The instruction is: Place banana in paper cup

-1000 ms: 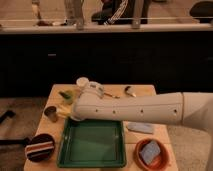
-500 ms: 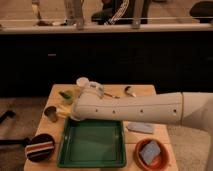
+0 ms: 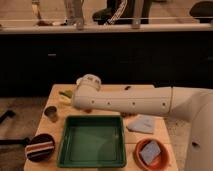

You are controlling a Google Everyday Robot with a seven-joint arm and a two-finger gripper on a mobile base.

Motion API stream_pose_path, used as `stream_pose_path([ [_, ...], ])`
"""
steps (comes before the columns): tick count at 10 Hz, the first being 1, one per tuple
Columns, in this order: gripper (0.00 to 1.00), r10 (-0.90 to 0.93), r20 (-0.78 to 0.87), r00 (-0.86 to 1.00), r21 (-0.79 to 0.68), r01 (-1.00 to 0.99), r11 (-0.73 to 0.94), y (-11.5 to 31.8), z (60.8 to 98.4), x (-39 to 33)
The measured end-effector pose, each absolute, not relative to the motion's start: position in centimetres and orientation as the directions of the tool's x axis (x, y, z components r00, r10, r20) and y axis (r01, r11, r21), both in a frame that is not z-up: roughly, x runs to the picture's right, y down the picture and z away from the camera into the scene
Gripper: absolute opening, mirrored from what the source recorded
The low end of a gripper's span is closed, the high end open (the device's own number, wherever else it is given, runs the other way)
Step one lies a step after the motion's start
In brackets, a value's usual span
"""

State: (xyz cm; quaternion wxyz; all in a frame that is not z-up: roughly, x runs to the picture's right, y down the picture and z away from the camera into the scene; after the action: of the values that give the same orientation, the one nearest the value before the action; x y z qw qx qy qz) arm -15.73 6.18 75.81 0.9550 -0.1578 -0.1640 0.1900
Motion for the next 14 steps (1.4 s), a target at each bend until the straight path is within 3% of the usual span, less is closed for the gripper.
stream_pose_path([
  [8,0.00,0.439,0.205,0.875,-0.305,-0.369,0.878,0.6,81.1,-15.7],
  [14,0.00,0.395,0.273,0.877,-0.282,-0.319,0.905,-1.2,81.9,-15.8],
])
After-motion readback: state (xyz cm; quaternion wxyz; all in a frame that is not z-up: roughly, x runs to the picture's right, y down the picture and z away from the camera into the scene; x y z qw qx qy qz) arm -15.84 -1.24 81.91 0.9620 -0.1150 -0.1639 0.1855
